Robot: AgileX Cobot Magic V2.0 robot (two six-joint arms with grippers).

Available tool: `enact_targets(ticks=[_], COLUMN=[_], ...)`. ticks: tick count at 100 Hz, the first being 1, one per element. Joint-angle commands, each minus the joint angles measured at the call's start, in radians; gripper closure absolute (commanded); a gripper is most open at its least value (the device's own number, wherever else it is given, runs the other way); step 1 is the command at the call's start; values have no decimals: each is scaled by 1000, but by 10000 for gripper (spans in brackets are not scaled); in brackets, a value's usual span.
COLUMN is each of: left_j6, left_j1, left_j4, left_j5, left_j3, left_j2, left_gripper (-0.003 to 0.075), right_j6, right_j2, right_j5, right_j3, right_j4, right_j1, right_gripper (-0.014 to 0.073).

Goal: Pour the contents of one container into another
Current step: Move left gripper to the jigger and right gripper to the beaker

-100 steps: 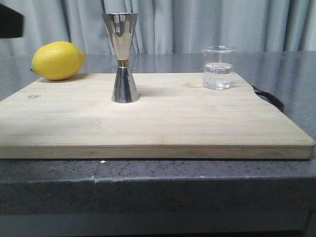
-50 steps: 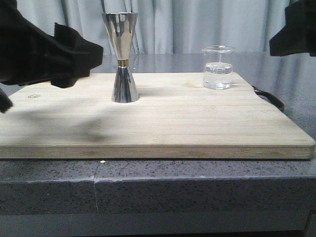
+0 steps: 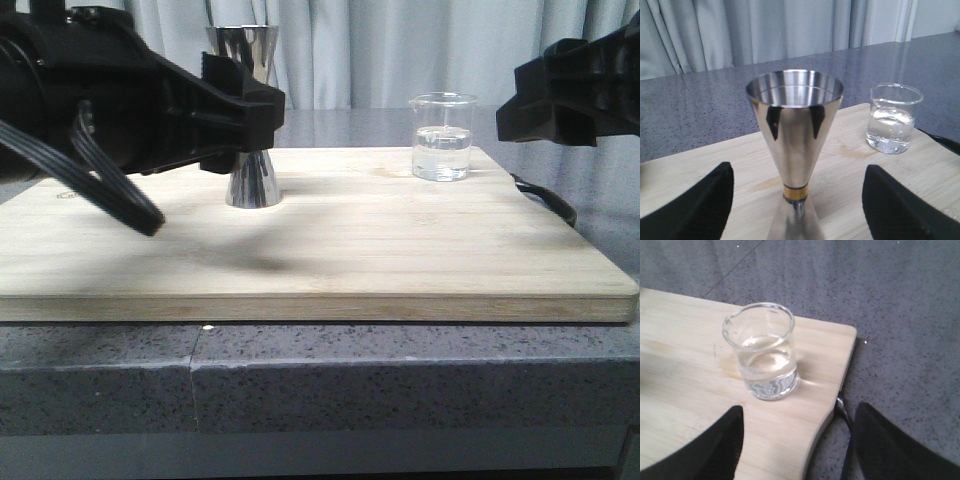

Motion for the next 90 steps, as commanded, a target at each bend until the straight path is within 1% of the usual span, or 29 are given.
enact_targets(ticks=[1,34,49,71,90], left_j6=[-18,-20,-20,-20,-20], left_j1=[-7,5,22,28,28], left_j4=[14,15,14,12,12], left_j5=[-79,-79,-77,-71,-71], left_j3=[-40,-119,-129,-129,-129], left_j2=[-6,73,84,84,84], left_gripper=[219,229,307,395,496], right_j6=[-8,-8,-8,-8,-6], right_j2=[-9,-9,9,79,116], right_j5=[-112,-156,-185,-219,-253], right_j3=[-34,-34,-34,-34,-34], right_j4=[-17,-35,-39,-39,-39], right_j1=[0,0,0,0,2], right_gripper=[167,167,168,168,168])
